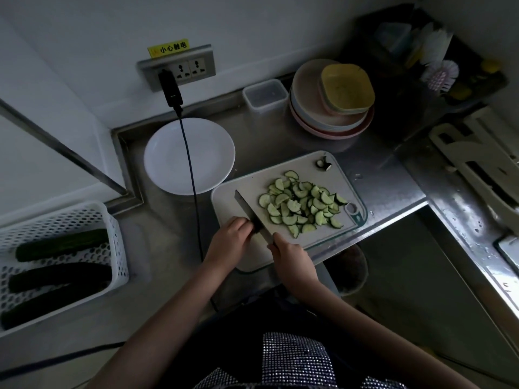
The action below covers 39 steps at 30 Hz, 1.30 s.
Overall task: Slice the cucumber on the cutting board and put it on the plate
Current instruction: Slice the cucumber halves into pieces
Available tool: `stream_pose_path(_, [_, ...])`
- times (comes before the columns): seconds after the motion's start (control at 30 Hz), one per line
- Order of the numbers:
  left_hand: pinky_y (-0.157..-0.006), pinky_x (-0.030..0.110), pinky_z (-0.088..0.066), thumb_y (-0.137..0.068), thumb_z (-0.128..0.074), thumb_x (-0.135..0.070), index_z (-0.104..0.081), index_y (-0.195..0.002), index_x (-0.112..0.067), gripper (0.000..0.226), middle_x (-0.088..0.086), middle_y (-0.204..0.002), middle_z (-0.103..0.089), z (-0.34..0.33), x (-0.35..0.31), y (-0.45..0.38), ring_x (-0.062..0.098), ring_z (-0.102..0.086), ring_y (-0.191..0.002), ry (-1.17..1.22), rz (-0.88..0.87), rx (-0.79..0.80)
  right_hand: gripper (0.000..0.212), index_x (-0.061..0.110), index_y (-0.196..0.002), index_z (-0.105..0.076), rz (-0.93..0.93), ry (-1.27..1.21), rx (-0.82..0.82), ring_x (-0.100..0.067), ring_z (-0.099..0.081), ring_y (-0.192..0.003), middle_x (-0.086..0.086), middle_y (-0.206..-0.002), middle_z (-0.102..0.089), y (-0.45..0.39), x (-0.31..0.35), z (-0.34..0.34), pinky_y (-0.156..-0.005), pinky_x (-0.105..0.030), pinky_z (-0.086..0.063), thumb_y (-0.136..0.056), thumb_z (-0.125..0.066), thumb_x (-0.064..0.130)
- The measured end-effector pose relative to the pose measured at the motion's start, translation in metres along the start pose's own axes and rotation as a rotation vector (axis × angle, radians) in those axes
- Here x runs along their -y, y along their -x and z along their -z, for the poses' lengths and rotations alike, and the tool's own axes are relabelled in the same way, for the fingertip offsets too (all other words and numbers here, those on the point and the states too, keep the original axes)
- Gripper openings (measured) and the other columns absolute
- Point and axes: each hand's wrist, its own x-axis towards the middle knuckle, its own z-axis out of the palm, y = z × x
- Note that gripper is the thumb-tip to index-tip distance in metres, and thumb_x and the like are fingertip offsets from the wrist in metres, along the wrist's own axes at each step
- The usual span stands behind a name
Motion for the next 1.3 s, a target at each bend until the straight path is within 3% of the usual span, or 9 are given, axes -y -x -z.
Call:
stream_pose_path(0.3, [-0.057,0.032,-0.053,-0.077,-0.042,-0.020,-0.066,-0.084,-0.003,0.029,0.010,-0.087,-0.062,0.002,-0.004,0.001,0.019,-0.046,-0.089,0.009,0.008,-0.039,0.019,0.013,-0.108,-0.040,-0.011,0.139,0.028,-0.040,-0.062,-0.089,-0.018,-0.096,-0.064,0.001,0.003,-0.006,-0.062,-0.037,-0.039,-0.102,-0.036,0.030])
stream_pose_path(0.4, [-0.057,0.032,-0.054,-0.073,-0.058,-0.004,-0.066,-0.088,-0.003,0.017,0.011,-0.089,-0.063,0.001,-0.004,0.001,0.019,-0.046,-0.089,0.002,0.017,-0.050,0.010,0.015,-0.109,-0.038,-0.046,0.174,0.086,-0.038,-0.061,-0.092,-0.018,-0.100,-0.062,-0.001,0.004,-0.007,-0.065,-0.037,-0.041,-0.098,-0.038,0.016])
stream_pose_path(0.47, [-0.057,0.032,-0.053,-0.070,-0.066,0.002,-0.067,-0.089,-0.002,0.019,0.012,-0.089,-0.064,0.001,-0.003,0.001,0.019,-0.045,-0.090,0.004,0.008,-0.064,0.016,0.015,-0.109,-0.037,-0.055,0.192,0.104,-0.037,-0.061,-0.093,-0.017,-0.100,-0.062,-0.001,0.003,-0.006,-0.066,-0.037,-0.041,-0.095,-0.040,0.009])
stream_pose_path(0.57, [-0.056,0.029,-0.053,-0.079,-0.046,-0.016,-0.069,-0.088,-0.003,0.028,0.010,-0.088,-0.065,0.003,-0.004,0.002,0.018,-0.047,-0.090,-0.030,-0.031,-0.089,0.017,0.016,-0.109,-0.037,-0.052,0.201,0.086,-0.037,-0.061,-0.092,-0.017,-0.100,-0.062,-0.002,0.000,-0.007,-0.065,-0.037,-0.041,-0.095,-0.035,0.008])
stream_pose_path(0.7, [-0.058,0.031,-0.055,-0.081,-0.044,-0.020,-0.066,-0.087,-0.006,0.027,0.007,-0.089,-0.062,0.001,-0.003,0.007,0.019,-0.048,-0.092,-0.015,-0.011,-0.080,0.006,0.017,-0.103,-0.039,-0.076,0.089,-0.020,-0.038,-0.061,-0.086,-0.017,-0.093,-0.063,-0.001,-0.006,-0.003,-0.062,-0.037,-0.043,-0.098,-0.037,0.019])
stream_pose_path(0.83, [-0.058,0.034,-0.053,-0.083,-0.044,-0.022,-0.062,-0.084,-0.006,0.025,0.008,-0.085,-0.058,-0.002,-0.002,0.009,0.021,-0.044,-0.089,0.020,0.025,-0.087,0.016,0.014,-0.097,-0.042,-0.065,-0.017,-0.160,-0.039,-0.059,-0.075,-0.018,-0.083,-0.063,0.000,-0.009,0.011,-0.056,-0.038,-0.043,-0.100,-0.039,0.029])
stream_pose_path(0.93, [-0.064,0.035,-0.051,-0.084,-0.044,-0.019,-0.063,-0.086,-0.006,0.023,0.009,-0.086,-0.057,-0.004,-0.002,0.008,0.022,-0.045,-0.087,0.014,0.000,-0.094,0.018,0.014,-0.091,-0.039,0.024,0.007,-0.119,-0.040,-0.058,-0.075,-0.018,-0.081,-0.062,0.002,-0.001,0.008,-0.054,-0.036,-0.038,-0.099,-0.043,0.030])
stream_pose_path(1.0, [-0.067,0.036,-0.051,-0.084,-0.044,-0.017,-0.064,-0.088,-0.005,0.025,0.009,-0.086,-0.058,-0.005,-0.002,0.008,0.022,-0.046,-0.087,0.005,0.004,-0.097,0.017,0.017,-0.091,-0.037,0.055,0.036,-0.072,-0.040,-0.059,-0.075,-0.019,-0.082,-0.061,0.003,0.003,0.001,-0.057,-0.038,-0.044,-0.100,-0.042,0.031])
stream_pose_path(1.3, [-0.062,0.034,-0.054,-0.081,-0.058,-0.012,-0.064,-0.092,-0.003,0.015,0.010,-0.093,-0.059,-0.002,-0.002,0.009,0.020,-0.045,-0.094,0.040,0.053,-0.071,0.021,0.022,-0.084,-0.029,0.038,-0.010,-0.057,-0.041,-0.058,-0.076,-0.020,-0.081,-0.061,0.000,0.001,-0.003,-0.058,-0.040,-0.044,-0.099,-0.043,0.029])
